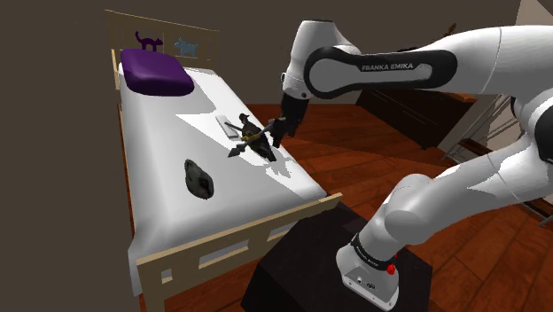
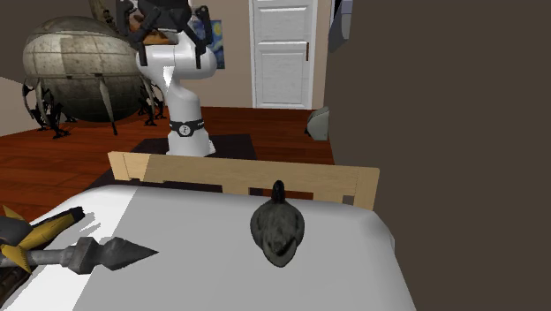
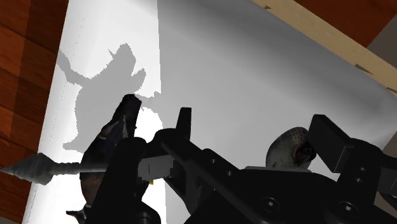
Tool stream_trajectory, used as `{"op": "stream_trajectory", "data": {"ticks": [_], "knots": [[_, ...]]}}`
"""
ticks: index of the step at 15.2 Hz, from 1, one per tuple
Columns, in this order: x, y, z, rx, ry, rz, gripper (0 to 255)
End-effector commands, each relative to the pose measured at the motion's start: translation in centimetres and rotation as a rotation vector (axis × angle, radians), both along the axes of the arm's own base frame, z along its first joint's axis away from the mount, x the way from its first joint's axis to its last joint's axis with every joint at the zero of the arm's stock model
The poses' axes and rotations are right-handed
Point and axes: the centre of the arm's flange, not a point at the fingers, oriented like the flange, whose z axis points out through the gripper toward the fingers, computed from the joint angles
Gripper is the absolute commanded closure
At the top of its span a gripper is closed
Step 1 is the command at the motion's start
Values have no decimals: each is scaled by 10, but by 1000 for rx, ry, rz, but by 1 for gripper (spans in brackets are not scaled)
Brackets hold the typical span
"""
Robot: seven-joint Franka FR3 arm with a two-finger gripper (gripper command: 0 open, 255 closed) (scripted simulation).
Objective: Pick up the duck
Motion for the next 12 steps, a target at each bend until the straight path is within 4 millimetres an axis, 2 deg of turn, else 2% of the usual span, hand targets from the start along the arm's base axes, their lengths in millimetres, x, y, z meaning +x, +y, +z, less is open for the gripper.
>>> {"op": "stream_trajectory", "data": {"ticks": [1,12], "knots": [[13,10,-15,12,-7,-12,0],[104,68,-101,73,-37,-71,0]]}}
